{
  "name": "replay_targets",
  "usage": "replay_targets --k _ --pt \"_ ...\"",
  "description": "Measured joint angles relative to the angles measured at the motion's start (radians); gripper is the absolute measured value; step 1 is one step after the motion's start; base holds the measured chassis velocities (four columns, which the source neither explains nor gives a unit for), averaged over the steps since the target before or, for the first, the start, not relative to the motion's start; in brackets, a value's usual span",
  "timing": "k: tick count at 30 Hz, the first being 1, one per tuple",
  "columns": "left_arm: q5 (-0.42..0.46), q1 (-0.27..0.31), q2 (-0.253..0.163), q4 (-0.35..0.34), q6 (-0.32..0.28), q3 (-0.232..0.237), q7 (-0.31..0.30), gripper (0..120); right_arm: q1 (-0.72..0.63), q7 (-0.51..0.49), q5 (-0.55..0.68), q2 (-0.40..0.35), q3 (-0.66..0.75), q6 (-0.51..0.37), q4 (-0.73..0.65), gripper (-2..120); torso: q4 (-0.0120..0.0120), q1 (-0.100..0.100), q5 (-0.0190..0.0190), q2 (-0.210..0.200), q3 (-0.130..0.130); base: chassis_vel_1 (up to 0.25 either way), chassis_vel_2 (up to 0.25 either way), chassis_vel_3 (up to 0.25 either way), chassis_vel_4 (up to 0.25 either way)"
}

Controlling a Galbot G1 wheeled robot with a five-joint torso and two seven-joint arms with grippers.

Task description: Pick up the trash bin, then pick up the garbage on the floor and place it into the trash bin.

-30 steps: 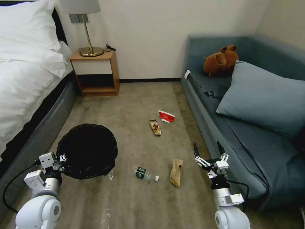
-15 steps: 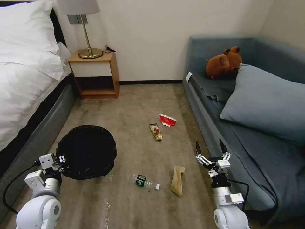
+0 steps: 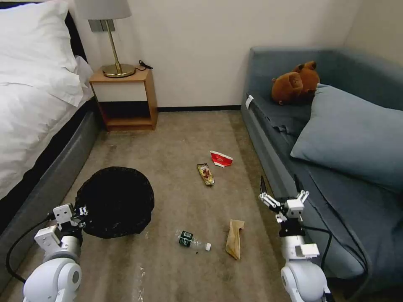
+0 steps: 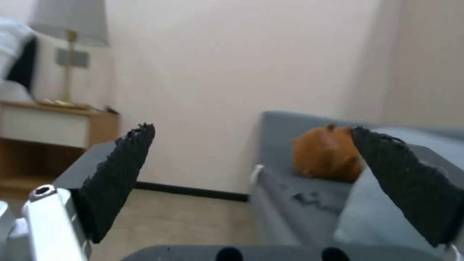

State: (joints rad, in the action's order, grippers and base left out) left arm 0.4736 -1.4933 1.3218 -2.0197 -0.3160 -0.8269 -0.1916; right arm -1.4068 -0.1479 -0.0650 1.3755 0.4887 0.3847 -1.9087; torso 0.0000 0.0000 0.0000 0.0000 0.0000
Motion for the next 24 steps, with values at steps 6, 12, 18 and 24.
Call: replay_targets --k 6,12,18,24 --pt "-0.003 0.034 0.007 0.001 -0.021 0.012 -0.001 4 0.064 -0.126 -0.194 -0.014 -0.036 -0.024 -0.023 100 0.0001 0.0 0.0 0.0 0.0 0.0 0.0 0.0 0.0" --pt "-0.005 0.072 0.008 0.018 -0.035 0.013 0.0 4 0.147 -0.153 -0.328 -0.019 -0.062 0.04 0.006 100 -0.0003 0.0 -0.0001 0.0 0.0 0.0 0.0 0.0 0.0" --pt "-0.008 0.08 0.005 0.035 -0.036 0.001 0.001 4 0.242 -0.2 -0.285 -0.003 -0.175 0.11 0.08 100 0.0001 0.0 0.0 0.0 0.0 0.0 0.0 0.0 0.0" --pt "-0.016 0.079 0.013 0.045 -0.036 -0.009 0.008 4 0.306 -0.214 -0.223 0.034 -0.226 0.029 0.161 100 0.0 0.0 0.0 0.0 0.0 0.0 0.0 0.0 0.0"
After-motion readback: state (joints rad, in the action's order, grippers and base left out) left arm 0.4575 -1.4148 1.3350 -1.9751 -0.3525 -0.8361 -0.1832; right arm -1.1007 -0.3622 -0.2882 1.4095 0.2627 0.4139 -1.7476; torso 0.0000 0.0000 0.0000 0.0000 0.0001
